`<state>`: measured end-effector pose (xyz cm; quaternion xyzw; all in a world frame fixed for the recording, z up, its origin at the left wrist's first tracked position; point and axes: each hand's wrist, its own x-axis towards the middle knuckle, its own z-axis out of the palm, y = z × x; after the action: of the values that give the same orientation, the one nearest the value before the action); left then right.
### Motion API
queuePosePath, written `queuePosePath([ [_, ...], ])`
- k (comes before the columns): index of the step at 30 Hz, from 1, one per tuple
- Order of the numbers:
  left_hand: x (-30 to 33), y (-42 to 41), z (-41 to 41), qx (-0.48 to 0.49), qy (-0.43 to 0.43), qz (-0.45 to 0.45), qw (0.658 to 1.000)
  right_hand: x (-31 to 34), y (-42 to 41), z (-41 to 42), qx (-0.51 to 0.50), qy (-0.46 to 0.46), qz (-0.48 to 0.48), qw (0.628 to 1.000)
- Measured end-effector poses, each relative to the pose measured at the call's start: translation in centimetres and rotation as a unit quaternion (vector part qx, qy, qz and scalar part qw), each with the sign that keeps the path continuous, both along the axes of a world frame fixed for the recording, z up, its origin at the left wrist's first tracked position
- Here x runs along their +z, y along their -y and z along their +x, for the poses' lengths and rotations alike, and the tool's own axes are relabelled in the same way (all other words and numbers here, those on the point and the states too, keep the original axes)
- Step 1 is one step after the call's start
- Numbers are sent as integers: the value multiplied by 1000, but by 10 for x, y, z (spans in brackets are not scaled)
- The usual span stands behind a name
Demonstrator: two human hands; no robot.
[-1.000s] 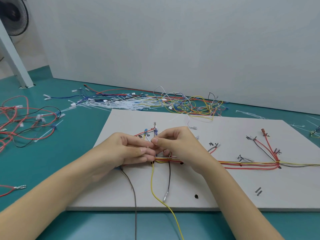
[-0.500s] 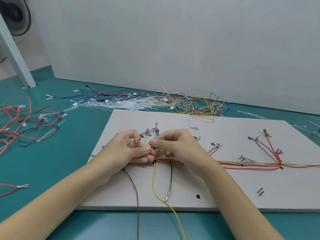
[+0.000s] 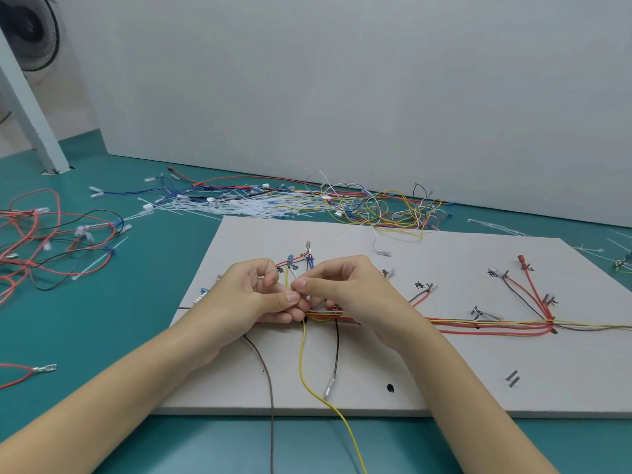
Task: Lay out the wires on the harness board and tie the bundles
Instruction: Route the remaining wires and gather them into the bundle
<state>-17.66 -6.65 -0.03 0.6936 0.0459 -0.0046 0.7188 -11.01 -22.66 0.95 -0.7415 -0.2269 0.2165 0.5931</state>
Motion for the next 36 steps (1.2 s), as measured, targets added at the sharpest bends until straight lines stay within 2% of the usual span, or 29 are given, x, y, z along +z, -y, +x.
queuePosePath([
  [20,-4,2,-3,19,25,22,999,-1,3,6,14,5,-22,1000],
  [25,-5,2,-1,26,14,27,999,-6,-2,3,1,109,-31,994],
  [30,-2,1,-2,47,-6,6,999,-11,-8,0,-18,223,-69,972],
  [36,1,2,0,56,-33,-12,998,-16,-9,1,-19,283,-85,955],
])
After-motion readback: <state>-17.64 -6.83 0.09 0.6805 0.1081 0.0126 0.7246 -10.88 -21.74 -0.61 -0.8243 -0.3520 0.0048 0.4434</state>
